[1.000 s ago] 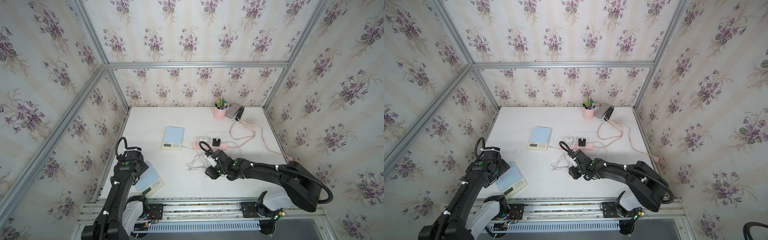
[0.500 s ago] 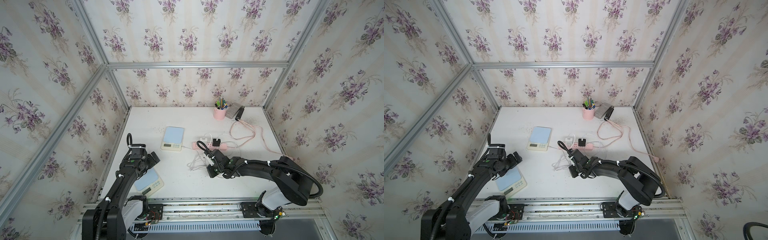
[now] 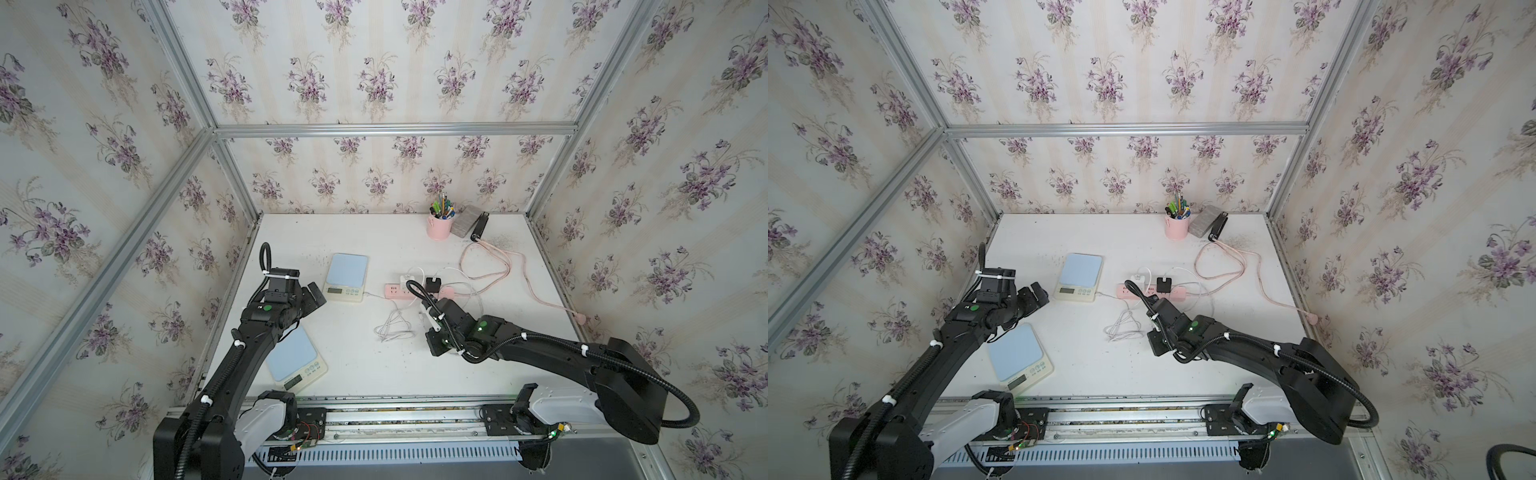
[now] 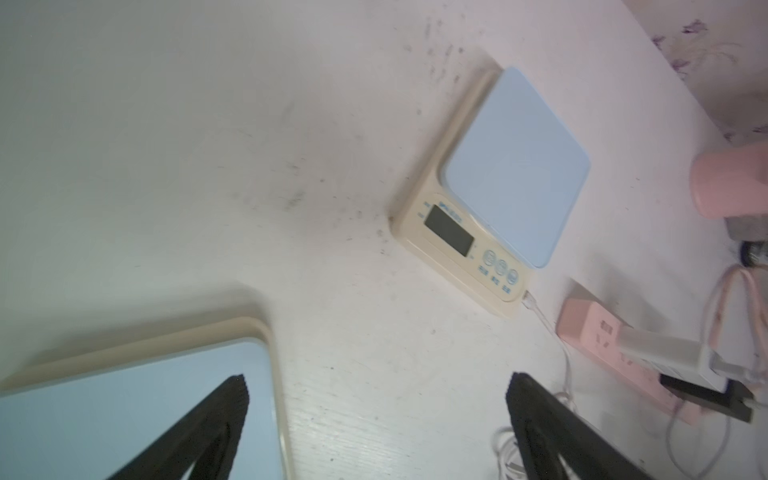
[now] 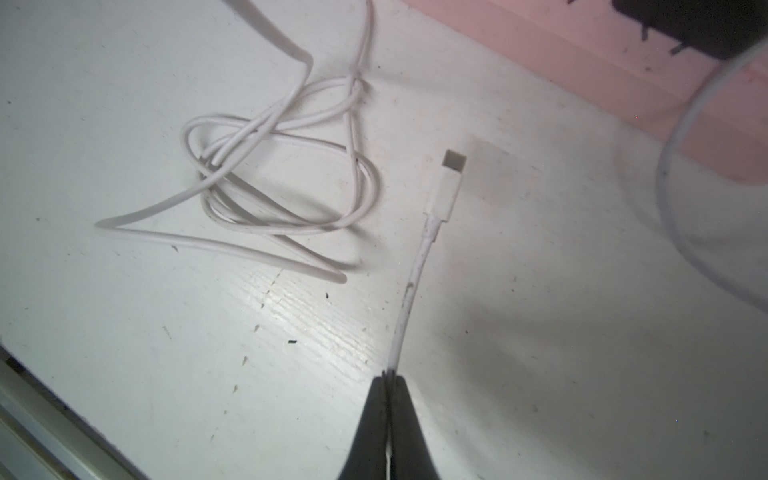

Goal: Charge the electronic scale
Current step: Pick up the charging cable from the center of the board.

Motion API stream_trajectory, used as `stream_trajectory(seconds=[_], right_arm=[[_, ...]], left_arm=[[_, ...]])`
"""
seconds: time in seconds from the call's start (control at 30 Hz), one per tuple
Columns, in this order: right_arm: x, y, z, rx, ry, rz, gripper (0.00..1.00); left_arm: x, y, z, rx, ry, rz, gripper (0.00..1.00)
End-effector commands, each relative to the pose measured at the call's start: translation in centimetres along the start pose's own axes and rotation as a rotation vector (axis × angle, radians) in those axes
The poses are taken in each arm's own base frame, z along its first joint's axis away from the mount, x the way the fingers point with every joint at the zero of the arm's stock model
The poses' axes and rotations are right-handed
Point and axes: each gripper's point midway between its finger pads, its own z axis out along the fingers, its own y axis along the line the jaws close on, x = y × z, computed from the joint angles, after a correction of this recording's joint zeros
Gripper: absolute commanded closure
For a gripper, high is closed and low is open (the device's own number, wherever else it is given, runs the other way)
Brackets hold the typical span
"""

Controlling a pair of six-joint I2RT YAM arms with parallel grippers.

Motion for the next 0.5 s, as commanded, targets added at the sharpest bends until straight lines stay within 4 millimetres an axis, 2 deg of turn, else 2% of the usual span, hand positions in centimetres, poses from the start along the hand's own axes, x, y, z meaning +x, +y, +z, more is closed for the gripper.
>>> stream_trajectory(seconds=[0.0,0.1,0.2,0.3,0.37,0.47], right_arm=[[-0.4,0.7,-1.1,-0.046,-0.028,0.025,1.00],[-1.4,1.4,-2.6,-0.088,-0.080,0.025,1.00],[-2.4,2.0,-4.3,-0.121,-0.130,0.014,1.00],[-3.2,2.4,-6.1,-0.150,-0.181,-0.006,1.00],[-3.8,2.8,-7.1,-0.171,-0.216,-0.019,1.00],[-4.9,3.6,-8.5,-0.216,-0.268,-0.046,1.00]], left_arm=[[2.6,7.7,-0.7,-0.337,0.102,-0.070,0.01],[4.6,10.8,-0.2,-0.423,0.163,-0.193,0.01],[5.7,13.2,-0.5,-0.476,0.140,-0.297,0.01],[6.2,14.3,-0.8,-0.479,0.104,-0.360,0.01],[6.4,13.8,-0.2,-0.417,0.115,-0.353,0.01],[6.5,10.3,2.1,-0.190,0.158,-0.295,0.01]])
